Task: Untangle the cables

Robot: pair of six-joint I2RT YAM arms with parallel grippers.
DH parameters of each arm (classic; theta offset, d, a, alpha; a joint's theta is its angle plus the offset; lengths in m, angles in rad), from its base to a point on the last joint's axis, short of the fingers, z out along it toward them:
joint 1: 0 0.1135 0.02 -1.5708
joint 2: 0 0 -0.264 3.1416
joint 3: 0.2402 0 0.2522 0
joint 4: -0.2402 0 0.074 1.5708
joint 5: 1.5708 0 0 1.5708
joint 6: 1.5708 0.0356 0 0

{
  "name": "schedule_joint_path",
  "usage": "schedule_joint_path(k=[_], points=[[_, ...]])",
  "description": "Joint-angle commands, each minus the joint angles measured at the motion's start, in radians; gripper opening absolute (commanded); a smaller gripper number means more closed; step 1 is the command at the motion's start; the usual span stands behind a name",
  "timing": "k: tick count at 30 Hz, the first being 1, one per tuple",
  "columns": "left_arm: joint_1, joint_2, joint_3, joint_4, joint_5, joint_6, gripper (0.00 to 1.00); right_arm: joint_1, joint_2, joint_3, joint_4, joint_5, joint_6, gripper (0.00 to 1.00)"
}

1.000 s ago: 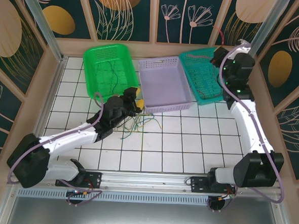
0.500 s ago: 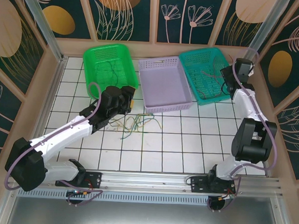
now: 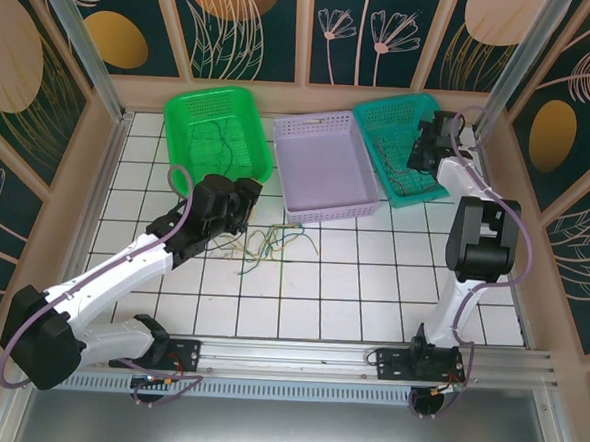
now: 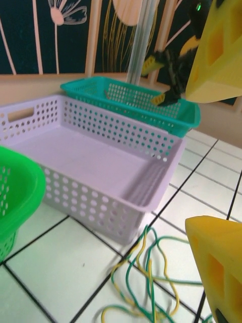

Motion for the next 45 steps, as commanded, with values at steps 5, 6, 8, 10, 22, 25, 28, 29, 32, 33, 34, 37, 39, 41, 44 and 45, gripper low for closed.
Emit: schedule_joint_path(k=[5, 6, 8, 10, 22, 25, 28, 29, 32, 33, 34, 37, 39, 41, 44, 45], points=[[0.029, -0.001, -0.003, -0.196, 0.022, 0.13, 0.66, 0.043, -0.227, -0.003, -0.192, 0.025, -0.046, 0.87], [0.034, -0.001, -0.008, -0.205, 0.024, 0.137, 0.66, 0.056, -0.261, -0.036, -0.194, 0.037, -0.071, 0.85], [0.047, -0.002, -0.022, -0.222, 0.036, 0.152, 0.67, 0.098, -0.34, -0.122, -0.197, 0.072, -0.161, 0.79], [0.068, -0.004, -0.044, -0.237, 0.054, 0.159, 0.67, 0.173, -0.422, -0.211, -0.207, 0.132, -0.295, 0.74], [0.133, 0.065, -0.143, -0.244, 0.122, 0.275, 0.55, 0.632, -0.576, -0.692, -0.054, -0.104, -0.62, 0.53], [0.133, 0.102, -0.162, -0.237, 0.132, 0.299, 0.58, 0.681, -0.507, -0.684, -0.059, -0.158, -0.577, 0.53], [0.133, 0.123, -0.184, -0.18, 0.167, 0.271, 0.59, 0.697, -0.451, -0.706, -0.01, -0.241, -0.495, 0.53], [0.133, 0.128, -0.193, -0.16, 0.182, 0.258, 0.59, 0.7, -0.444, -0.722, 0.021, -0.261, -0.454, 0.53], [0.133, 0.146, -0.217, -0.122, 0.215, 0.221, 0.59, 0.719, -0.429, -0.78, 0.146, -0.316, -0.314, 0.53], [0.133, 0.149, -0.223, -0.116, 0.221, 0.216, 0.59, 0.726, -0.419, -0.793, 0.182, -0.331, -0.276, 0.53], [0.133, 0.151, -0.228, -0.108, 0.226, 0.212, 0.59, 0.735, -0.408, -0.8, 0.203, -0.337, -0.246, 0.53], [0.133, 0.156, -0.244, -0.074, 0.239, 0.201, 0.59, 0.761, -0.376, -0.813, 0.266, -0.335, -0.189, 0.53], [0.133, 0.17, -0.248, -0.049, 0.251, 0.197, 0.58, 0.772, -0.347, -0.824, 0.319, -0.35, -0.139, 0.51], [0.133, 0.186, -0.248, -0.034, 0.259, 0.2, 0.57, 0.787, -0.318, -0.834, 0.377, -0.349, -0.093, 0.5], [0.133, 0.199, -0.248, -0.028, 0.25, 0.212, 0.54, 0.803, -0.268, -0.819, 0.424, -0.339, -0.06, 0.46], [0.133, 0.202, -0.249, -0.024, 0.248, 0.218, 0.53, 0.806, -0.25, -0.809, 0.434, -0.338, -0.052, 0.44]])
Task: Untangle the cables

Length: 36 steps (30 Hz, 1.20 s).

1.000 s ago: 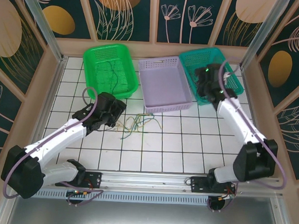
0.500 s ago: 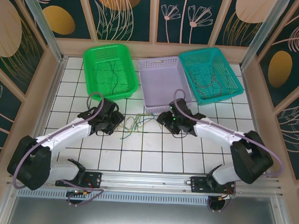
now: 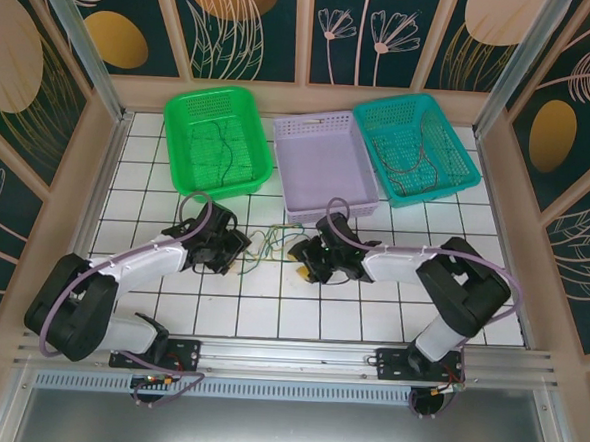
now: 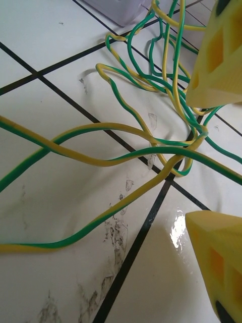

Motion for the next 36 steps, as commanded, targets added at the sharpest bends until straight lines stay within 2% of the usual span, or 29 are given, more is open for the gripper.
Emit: schedule_joint_path(k=[1, 5, 8, 9, 10, 13, 18, 26, 30, 34, 36], points=[[0.004, 0.016, -0.015, 0.033, 0.006, 0.008, 0.51, 0.014, 0.054, 0.014, 0.099, -0.007, 0.086, 0.42], [0.004, 0.039, -0.025, 0.063, 0.0, 0.016, 0.38, 0.021, 0.088, 0.05, 0.085, 0.035, 0.092, 0.27], [0.004, 0.045, -0.013, 0.036, -0.052, 0.044, 0.13, 0.015, 0.068, 0.073, -0.01, 0.08, 0.064, 0.05], [0.004, 0.036, -0.005, 0.01, -0.092, 0.06, 0.02, 0.014, 0.046, 0.075, -0.068, 0.104, 0.047, 0.0], [0.004, 0.024, 0.003, -0.027, -0.14, 0.073, 0.0, 0.011, 0.016, 0.073, -0.131, 0.13, 0.029, 0.0], [0.006, -0.013, 0.019, -0.091, -0.236, 0.119, 0.0, -0.008, -0.085, 0.036, -0.262, 0.194, -0.027, 0.0], [0.006, -0.056, 0.032, -0.133, -0.302, 0.145, 0.0, -0.072, -0.259, -0.034, -0.427, 0.241, -0.159, 0.0], [0.007, -0.021, 0.047, -0.12, -0.293, 0.139, 0.0, -0.165, -0.412, -0.037, -0.656, 0.309, -0.322, 0.0], [0.007, -0.009, 0.051, -0.099, -0.277, 0.128, 0.0, -0.233, -0.478, -0.049, -0.679, 0.309, -0.391, 0.0], [0.007, -0.01, 0.081, -0.092, -0.239, 0.119, 0.0, -0.238, -0.484, -0.045, -0.633, 0.266, -0.417, 0.0], [0.006, -0.023, 0.106, -0.105, -0.237, 0.121, 0.05, -0.237, -0.466, -0.037, -0.623, 0.251, -0.424, 0.0]])
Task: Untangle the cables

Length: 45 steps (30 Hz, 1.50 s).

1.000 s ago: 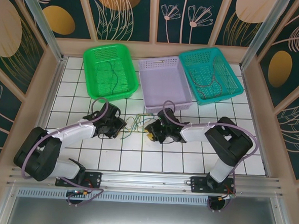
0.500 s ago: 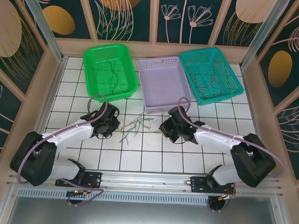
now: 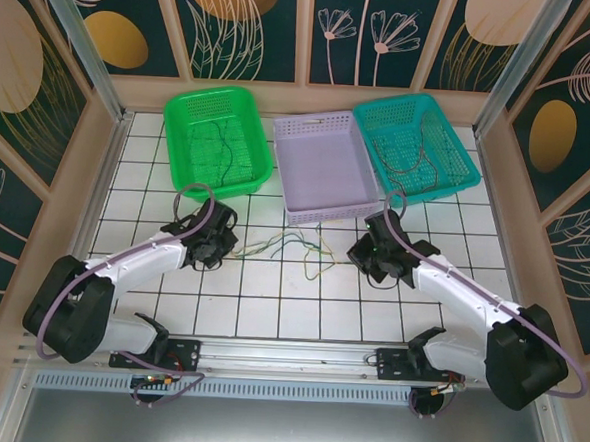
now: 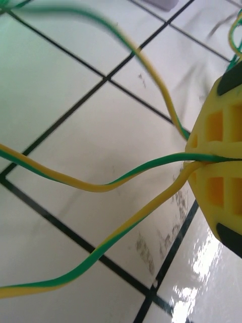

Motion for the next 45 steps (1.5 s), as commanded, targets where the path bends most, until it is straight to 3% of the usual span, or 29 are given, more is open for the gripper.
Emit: schedule_joint_path(k=[1, 3, 4, 7, 9, 15, 18, 23, 29, 30, 34, 35, 39, 45], points=[[0.006, -0.015, 0.061, -0.025, 0.002, 0.008, 0.04, -0.004, 0.014, 0.009, -0.024, -0.011, -0.052, 0.0], [0.006, -0.033, 0.085, -0.049, -0.025, 0.014, 0.0, -0.005, 0.016, 0.027, -0.065, 0.019, -0.061, 0.0], [0.006, -0.039, 0.098, -0.064, -0.035, 0.014, 0.04, -0.004, 0.012, 0.029, -0.068, 0.018, -0.076, 0.0], [0.006, -0.043, 0.136, -0.105, -0.014, 0.024, 0.44, -0.043, 0.003, 0.036, -0.039, -0.021, -0.12, 0.0], [0.006, -0.052, 0.149, -0.124, 0.018, 0.004, 0.52, -0.049, 0.022, 0.037, 0.006, -0.077, -0.145, 0.0], [0.001, -0.151, 0.155, -0.131, 0.089, -0.117, 0.58, -0.049, 0.112, 0.057, 0.06, -0.157, -0.19, 0.0], [-0.045, -0.141, 0.182, -0.061, 0.163, -0.155, 0.59, -0.049, 0.123, 0.057, 0.093, -0.176, -0.194, 0.0], [-0.197, 0.018, 0.295, -0.039, 0.234, -0.052, 0.61, -0.049, 0.154, 0.069, 0.124, -0.212, -0.199, 0.0], [-0.302, 0.131, 0.25, -0.024, 0.225, 0.062, 0.58, -0.058, 0.186, 0.092, 0.053, -0.179, -0.241, 0.0], [-0.308, 0.138, 0.224, 0.011, 0.237, 0.062, 0.57, -0.059, 0.186, 0.095, 0.031, -0.165, -0.244, 0.05], [-0.326, 0.151, 0.146, 0.098, 0.253, 0.053, 0.51, -0.033, 0.118, 0.104, -0.069, -0.045, -0.265, 0.49], [-0.325, 0.155, 0.137, 0.108, 0.253, 0.046, 0.5, -0.016, 0.083, 0.101, -0.097, 0.0, -0.271, 0.55], [-0.326, 0.153, 0.113, 0.14, 0.231, 0.027, 0.49, 0.075, -0.006, 0.079, -0.19, 0.099, -0.271, 0.61], [-0.325, 0.185, 0.092, 0.262, 0.281, -0.019, 0.48, 0.114, -0.015, 0.001, -0.109, 0.061, -0.173, 0.6]])
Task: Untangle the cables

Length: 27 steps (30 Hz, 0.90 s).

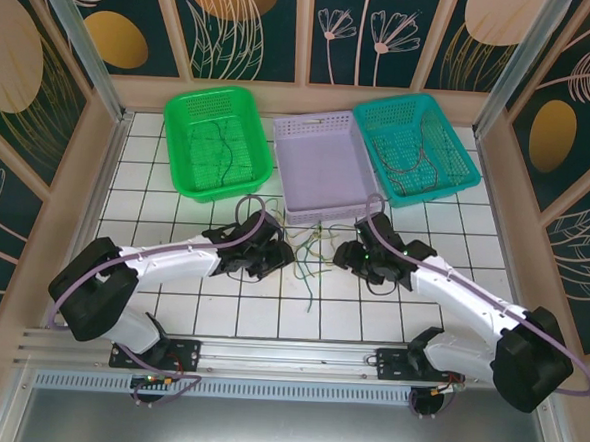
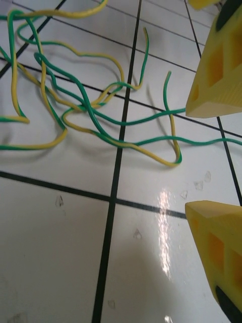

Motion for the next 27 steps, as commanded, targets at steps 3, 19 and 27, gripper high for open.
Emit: schedule_joint_path(k=[3, 19, 27], points=[[-0.004, 0.068, 0.028, 0.095, 0.044, 0.002, 0.5, -0.023, 0.035, -0.074, 0.126, -0.045, 0.156, 0.59], [-0.025, 0.259, 0.151, 0.024, -0.003, 0.088, 0.3, -0.105, 0.289, -0.109, 0.428, -0.171, 0.315, 0.31], [-0.026, 0.254, 0.139, -0.005, -0.09, 0.094, 0.0, -0.112, 0.3, -0.085, 0.361, -0.12, 0.266, 0.0]])
